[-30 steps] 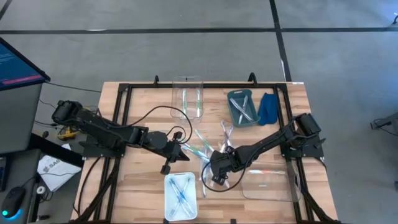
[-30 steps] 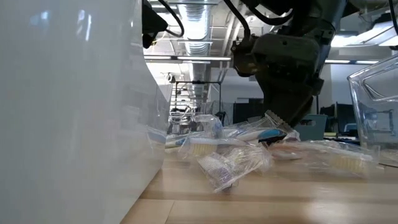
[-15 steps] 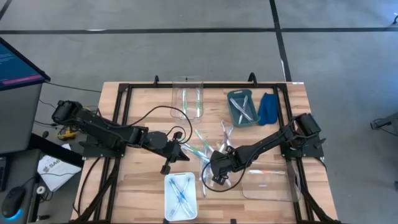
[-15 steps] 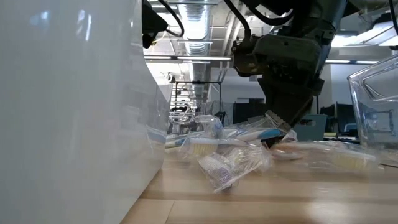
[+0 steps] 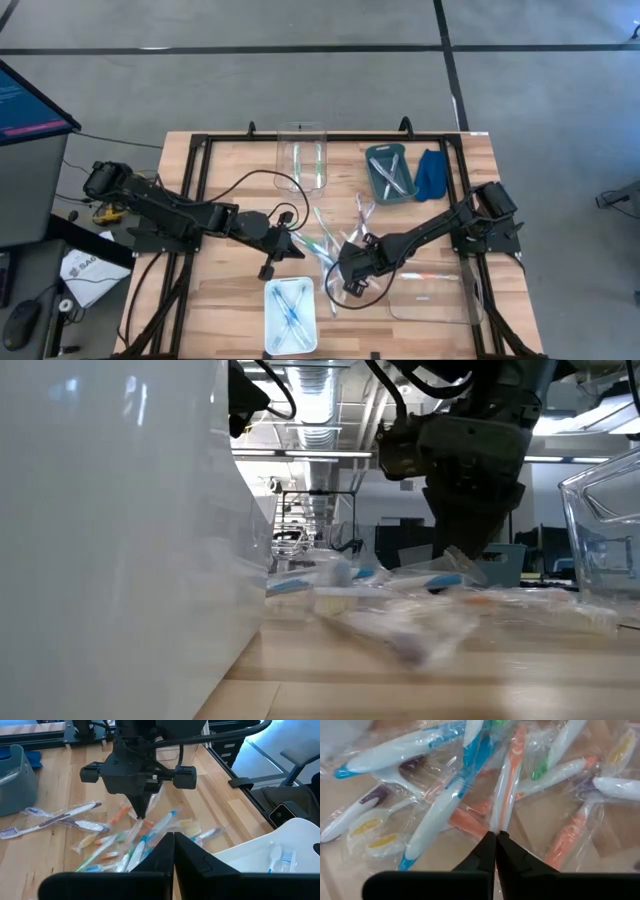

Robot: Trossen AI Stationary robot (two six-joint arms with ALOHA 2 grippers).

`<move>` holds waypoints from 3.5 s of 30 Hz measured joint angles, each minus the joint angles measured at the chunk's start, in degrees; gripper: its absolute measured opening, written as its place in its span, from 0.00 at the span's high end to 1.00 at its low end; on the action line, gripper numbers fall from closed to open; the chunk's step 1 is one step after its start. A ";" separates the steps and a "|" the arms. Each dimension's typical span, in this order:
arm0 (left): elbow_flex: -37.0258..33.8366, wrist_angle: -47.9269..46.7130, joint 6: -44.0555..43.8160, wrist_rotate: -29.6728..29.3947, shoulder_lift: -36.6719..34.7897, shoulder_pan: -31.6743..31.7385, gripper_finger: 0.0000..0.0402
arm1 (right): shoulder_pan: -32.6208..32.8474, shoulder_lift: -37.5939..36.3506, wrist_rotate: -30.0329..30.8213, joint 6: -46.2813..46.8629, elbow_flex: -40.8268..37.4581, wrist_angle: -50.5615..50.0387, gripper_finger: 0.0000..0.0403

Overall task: Pick & Place Toothbrushes
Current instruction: Put the orange toothbrush into the bottom transparent bin

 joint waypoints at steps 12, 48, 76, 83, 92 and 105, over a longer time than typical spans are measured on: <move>0.00 0.00 0.00 0.00 0.00 0.00 1.00 | 0.42 0.13 0.10 -4.47 5.62 -10.15 1.00; 0.00 -0.04 0.90 -0.01 0.00 -0.02 1.00 | 12.75 -1.49 15.06 -22.18 39.11 -56.06 1.00; 0.02 2.04 0.85 -0.94 0.02 -0.02 1.00 | 30.92 -4.87 8.09 -5.04 29.21 -58.74 1.00; 0.02 3.41 1.23 -0.94 0.02 0.00 1.00 | 34.17 -5.95 -1.24 -2.79 15.40 -58.73 1.00; 0.02 3.82 2.58 -1.51 0.02 1.31 1.00 | 35.30 -13.00 -1.51 -1.07 4.24 -46.46 1.00; 0.02 4.01 3.85 -1.51 0.02 1.66 1.00 | 34.63 -14.15 -4.30 -8.36 -4.55 -37.01 1.00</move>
